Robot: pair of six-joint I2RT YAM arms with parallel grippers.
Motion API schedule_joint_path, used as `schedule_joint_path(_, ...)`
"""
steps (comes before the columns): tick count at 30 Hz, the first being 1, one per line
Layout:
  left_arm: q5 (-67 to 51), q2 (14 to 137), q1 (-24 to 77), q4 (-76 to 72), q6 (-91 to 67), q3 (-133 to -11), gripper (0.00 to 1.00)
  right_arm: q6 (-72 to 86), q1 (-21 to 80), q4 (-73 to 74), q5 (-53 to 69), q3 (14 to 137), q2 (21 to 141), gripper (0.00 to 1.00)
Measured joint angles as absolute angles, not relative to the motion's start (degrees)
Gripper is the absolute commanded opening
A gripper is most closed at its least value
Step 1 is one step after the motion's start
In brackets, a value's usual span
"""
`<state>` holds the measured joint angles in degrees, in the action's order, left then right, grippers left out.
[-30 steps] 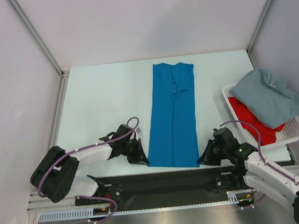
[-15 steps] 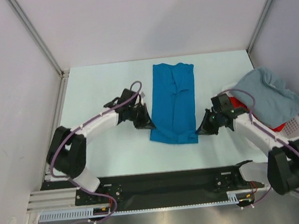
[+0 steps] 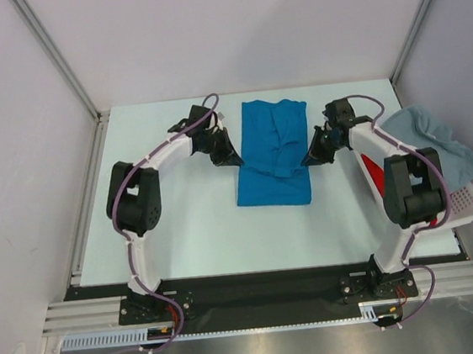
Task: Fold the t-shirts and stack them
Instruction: Fold the tshirt
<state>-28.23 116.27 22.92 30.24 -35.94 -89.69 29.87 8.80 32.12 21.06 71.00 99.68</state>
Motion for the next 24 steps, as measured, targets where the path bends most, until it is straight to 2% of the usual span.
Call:
schedule_joint_path(11,-32.3,126.5,21.3,30.2,-36.0,-99.5,0.01,29.2,7.0,33.2,22.4,81.8,110.3,0.0)
schedule_joint_path(24,-33.9,130.3,20.5,30.6,-36.0,-103.8,0.0,28.4,4.4,33.8,23.5,84.2,114.7,0.0)
